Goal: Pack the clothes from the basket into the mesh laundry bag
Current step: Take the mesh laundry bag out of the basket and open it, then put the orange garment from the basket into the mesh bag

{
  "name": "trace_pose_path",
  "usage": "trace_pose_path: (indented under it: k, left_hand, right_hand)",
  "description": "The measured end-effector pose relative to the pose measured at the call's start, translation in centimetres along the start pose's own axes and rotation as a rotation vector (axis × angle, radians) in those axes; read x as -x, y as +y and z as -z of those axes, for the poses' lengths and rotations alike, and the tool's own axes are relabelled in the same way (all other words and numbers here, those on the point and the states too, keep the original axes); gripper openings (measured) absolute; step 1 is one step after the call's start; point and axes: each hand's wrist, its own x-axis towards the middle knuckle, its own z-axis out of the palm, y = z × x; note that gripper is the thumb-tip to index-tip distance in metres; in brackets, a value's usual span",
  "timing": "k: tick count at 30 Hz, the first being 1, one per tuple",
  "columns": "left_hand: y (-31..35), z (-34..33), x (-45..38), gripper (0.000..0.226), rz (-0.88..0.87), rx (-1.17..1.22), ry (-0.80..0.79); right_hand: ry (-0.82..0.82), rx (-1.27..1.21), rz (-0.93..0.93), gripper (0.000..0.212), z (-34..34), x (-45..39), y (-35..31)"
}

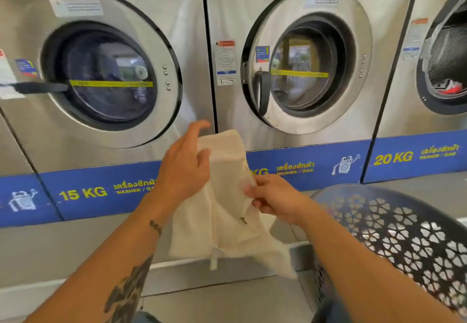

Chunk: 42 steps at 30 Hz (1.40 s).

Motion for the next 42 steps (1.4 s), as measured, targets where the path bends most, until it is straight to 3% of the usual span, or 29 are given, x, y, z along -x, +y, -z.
trace_pose_path:
  k: [4,8,11,15,19,21,25,29,33,35,37,40,42]
  left_hand:
    - [-2.5,0.1,2.1,0.043,0.062,-0.108,-0.115]
    - [-3.2,-2.8,5.9,0.037,0.105,-0.107,-0.322]
    - [-2.7,-5.7,8.1,0.045,0.118,-0.013,-0.455]
    - [-1.5,-9.9,8.3,0.035,0.061,0.015,-0.574]
    - [-0.5,-14.6,8.5,0.035,0.176,0.014,-0.624]
    - [0.2,-17.0,8.5,0.032,0.195,0.050,-0.675]
    - [1.4,-21.4,8.9,0.038,0.219,0.086,-0.838]
    - [1.5,-23.9,8.2,0.051,0.239,0.013,-0.934]
    - [1.6,-25.1,6.7,0.054,0.267,-0.003,-0.888]
    - [1.9,-25.2,6.0,0.055,0.245,-0.015,-0.862]
    - [2.3,-25.0,5.3,0.053,0.218,-0.016,-0.831]
    - [3.0,-24.5,4.6,0.053,0.199,0.002,-0.777]
    - [3.2,-23.9,4.3,0.052,0.207,0.010,-0.740]
  right_hand:
    - [0.120,0.442,0.076,0.022,-1.4,-1.0,2.9]
    - [0.183,0.654,-0.018,0.018,-0.5,-1.4,6.4]
    - [0.178,0.743,-0.103,0.017,1.9,-1.0,8.2]
    - [0.135,0.785,-0.102,0.010,6.1,0.3,9.4]
    - [0.228,0.765,-0.074,0.015,11.9,1.7,11.1]
    - [0.248,0.846,-0.138,0.029,15.4,2.4,12.8]
    - [0.061,1.040,-0.478,0.081,20.4,3.3,18.1]
    - [-0.151,1.115,-0.755,0.106,21.7,2.6,22.9]
    - [-0.326,1.075,-0.842,0.123,20.8,1.1,25.4]
    - [-0.351,1.078,-0.865,0.114,20.1,1.2,26.3]
    - [-0.303,1.059,-0.883,0.081,20.1,1.4,26.6]
    - [-0.161,0.807,-0.835,0.044,20.4,1.4,25.1]
    - [-0.015,0.575,-0.686,0.016,20.0,1.3,22.6]
